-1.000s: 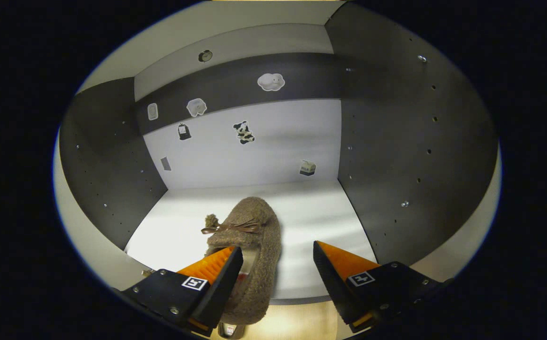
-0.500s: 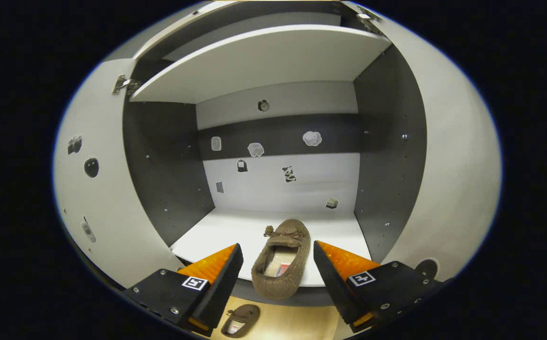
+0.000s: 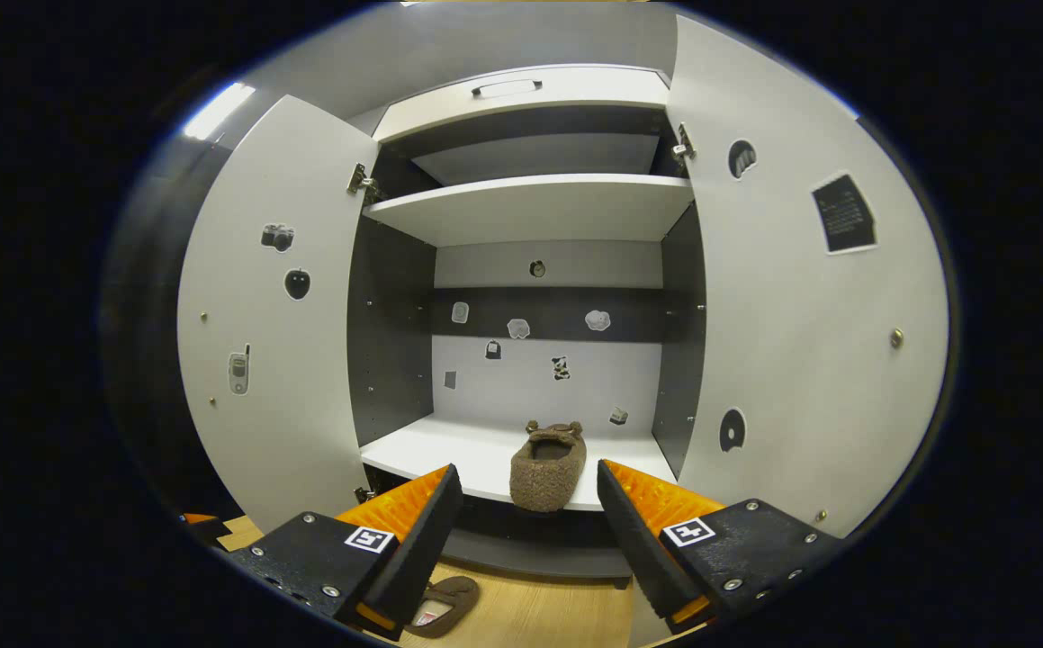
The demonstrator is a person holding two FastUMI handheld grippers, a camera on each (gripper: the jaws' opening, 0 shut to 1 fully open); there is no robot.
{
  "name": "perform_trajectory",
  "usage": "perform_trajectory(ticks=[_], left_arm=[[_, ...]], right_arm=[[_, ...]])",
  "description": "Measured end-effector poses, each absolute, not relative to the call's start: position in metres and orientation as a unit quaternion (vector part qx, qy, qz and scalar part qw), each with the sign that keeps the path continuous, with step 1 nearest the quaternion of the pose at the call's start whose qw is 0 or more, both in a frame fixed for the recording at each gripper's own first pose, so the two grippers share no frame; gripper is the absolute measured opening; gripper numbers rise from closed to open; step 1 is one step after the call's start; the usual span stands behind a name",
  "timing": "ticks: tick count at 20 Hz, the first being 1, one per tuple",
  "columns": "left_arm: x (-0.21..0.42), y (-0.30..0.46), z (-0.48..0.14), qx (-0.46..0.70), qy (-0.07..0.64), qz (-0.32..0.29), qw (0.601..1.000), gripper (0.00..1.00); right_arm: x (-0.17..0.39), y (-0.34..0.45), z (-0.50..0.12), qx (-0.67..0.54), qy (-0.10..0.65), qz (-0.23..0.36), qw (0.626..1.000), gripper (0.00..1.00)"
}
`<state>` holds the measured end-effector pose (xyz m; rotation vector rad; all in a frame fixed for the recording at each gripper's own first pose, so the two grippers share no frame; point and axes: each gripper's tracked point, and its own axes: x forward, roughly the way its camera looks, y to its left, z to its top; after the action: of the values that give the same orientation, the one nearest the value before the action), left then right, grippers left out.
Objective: Grab one shoe with the right hand and put it into the shoe cabinet, grab the other shoe with the left hand and put it into the shoe cabinet; then close the right door with the right hand and the left door with the left hand.
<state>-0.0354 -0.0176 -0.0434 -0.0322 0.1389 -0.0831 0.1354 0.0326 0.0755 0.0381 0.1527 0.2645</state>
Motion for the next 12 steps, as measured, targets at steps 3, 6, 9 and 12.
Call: perform_trajectory(ticks=[3, 6, 9, 12], left_arm=[[-0.038, -0.026, -0.054, -0.013, 0.081, -0.046, 0.996, 0.97], [-0.04, -0.034, -0.065, -0.009, 0.098, -0.053, 0.994, 0.96], [-0.043, -0.048, -0.069, -0.005, 0.108, -0.068, 0.992, 0.97], [-0.026, -0.077, -0.061, -0.01, 0.119, -0.126, 0.985, 0.96]], right_arm=[[0.086, 0.017, 0.054, 0.014, 0.05, 0.106, 0.993, 0.93], [0.046, 0.0, 0.033, 0.004, 0.038, 0.071, 0.997, 0.93], [0.023, -0.005, 0.024, -0.017, 0.029, 0.061, 0.998, 0.93], [0.005, -0.003, 0.024, -0.01, 0.018, 0.065, 0.998, 0.93]])
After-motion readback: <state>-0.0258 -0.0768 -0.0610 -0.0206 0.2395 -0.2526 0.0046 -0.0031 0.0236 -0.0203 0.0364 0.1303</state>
